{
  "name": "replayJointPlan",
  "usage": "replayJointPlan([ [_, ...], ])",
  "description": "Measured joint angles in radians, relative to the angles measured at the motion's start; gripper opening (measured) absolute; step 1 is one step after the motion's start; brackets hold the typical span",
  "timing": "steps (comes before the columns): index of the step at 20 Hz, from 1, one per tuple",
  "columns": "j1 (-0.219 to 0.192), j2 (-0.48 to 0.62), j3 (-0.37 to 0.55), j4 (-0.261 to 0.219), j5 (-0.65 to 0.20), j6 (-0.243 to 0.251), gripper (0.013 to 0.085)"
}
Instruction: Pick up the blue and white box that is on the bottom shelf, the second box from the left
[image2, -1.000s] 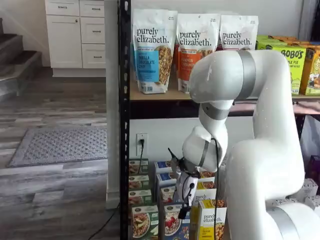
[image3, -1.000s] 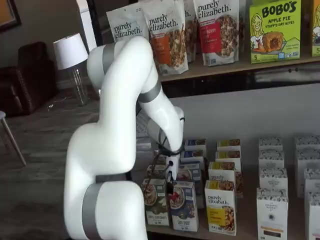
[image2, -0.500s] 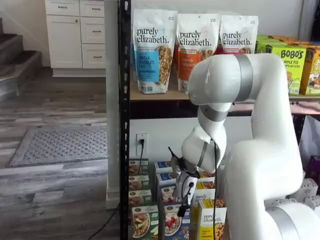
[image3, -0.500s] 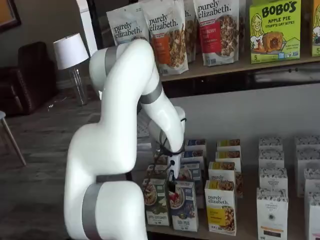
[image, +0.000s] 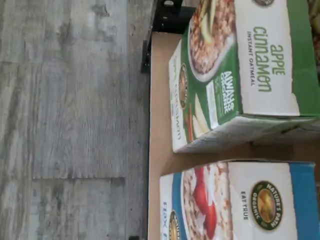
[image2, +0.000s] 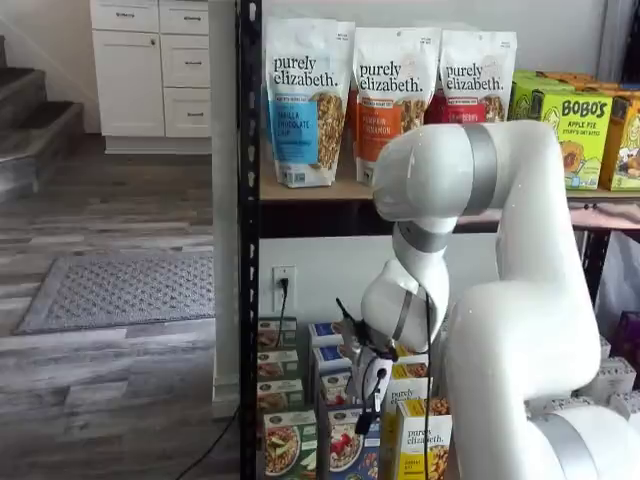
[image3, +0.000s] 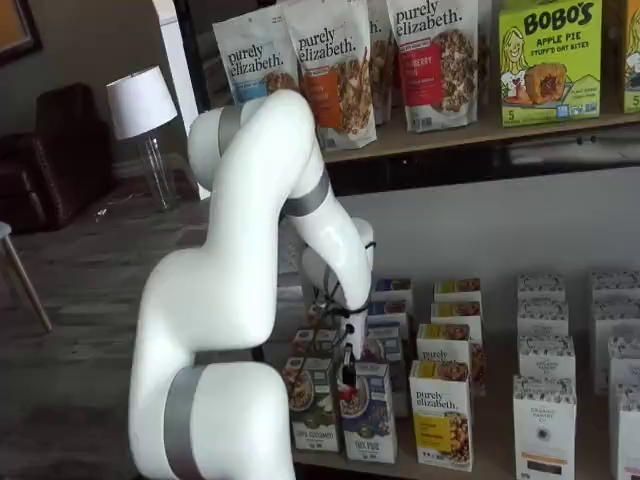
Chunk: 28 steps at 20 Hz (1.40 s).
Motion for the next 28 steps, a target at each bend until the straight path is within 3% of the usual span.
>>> replayJointPlan([
  [4,-0.008,0.029,-0.035,0.005,0.008,-0.010,0.0850],
  [12,-0.024,0.098,-0.122,-0.042,0.027,0.021,0.0850],
  [17,-0.026,0.138,-0.169,-0.101,0.039,0.072,0.0850],
  [23,-0.019,0.175,-0.208,-0.123,0.039,0.098,0.0850],
  [28,-0.010,0.196,-0.230,-0.198,0.047,0.173,0.0850],
])
